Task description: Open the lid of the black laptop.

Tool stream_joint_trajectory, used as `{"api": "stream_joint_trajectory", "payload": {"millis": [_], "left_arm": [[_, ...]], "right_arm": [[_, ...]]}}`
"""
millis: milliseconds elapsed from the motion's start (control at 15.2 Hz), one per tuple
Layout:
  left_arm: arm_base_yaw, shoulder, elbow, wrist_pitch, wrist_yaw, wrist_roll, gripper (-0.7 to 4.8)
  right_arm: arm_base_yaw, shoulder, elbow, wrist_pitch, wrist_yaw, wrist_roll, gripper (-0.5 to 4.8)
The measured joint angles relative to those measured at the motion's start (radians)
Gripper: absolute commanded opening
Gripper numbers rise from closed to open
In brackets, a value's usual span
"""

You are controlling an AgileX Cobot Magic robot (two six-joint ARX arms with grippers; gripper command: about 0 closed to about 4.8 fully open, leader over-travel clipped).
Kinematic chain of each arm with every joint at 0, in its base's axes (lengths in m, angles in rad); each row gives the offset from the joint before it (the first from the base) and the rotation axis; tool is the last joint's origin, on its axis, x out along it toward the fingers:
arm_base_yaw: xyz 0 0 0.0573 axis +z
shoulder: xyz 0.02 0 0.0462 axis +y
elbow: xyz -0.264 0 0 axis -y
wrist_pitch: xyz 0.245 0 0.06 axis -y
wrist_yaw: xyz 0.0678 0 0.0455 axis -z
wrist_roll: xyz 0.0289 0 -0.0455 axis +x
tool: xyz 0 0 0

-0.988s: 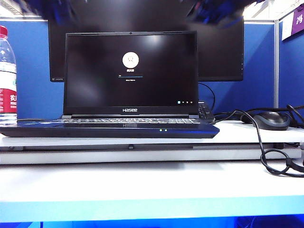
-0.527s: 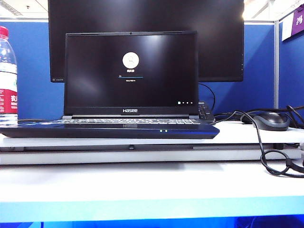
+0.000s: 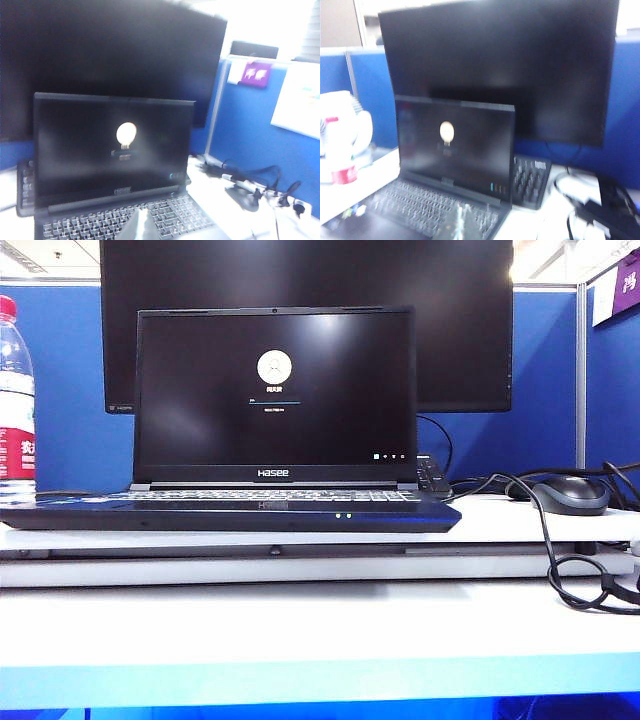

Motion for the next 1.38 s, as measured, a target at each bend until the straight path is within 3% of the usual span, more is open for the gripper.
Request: {"api": "stream_joint_trajectory", "payload": {"millis": [395,988,1119,1251,1383], "left_arm": [[0.000,-0.031,0.005,-0.097,0.001,-0.023,-0.03],[0.010,-0.032,0.005,-0.111,0.001,0.003,-0.03],[0.126,-0.033,-0.048,-0.118,-0.057,0.026,-0.03],[0.215,-0.033,-0.222,-0.080,-0.176,0.021,-0.03],[0.260,-0.034,-0.358,0.101,-0.194,-0.023,-0.03]], "right_arm": [[0.000,-0.116,0.013,-0.160,-0.006,0.000,-0.01],[0.000,-0.117,0.013,-0.167,-0.006,0.000,-0.01],[0.000,-0.117,0.013,-0.167,-0.005,0.000,-0.01],[0.000,-0.117,0.013,-0.167,-0.005,0.000,-0.01],[0.000,-0.117,0.013,-0.167,-0.006,0.000,-0.01]]}}
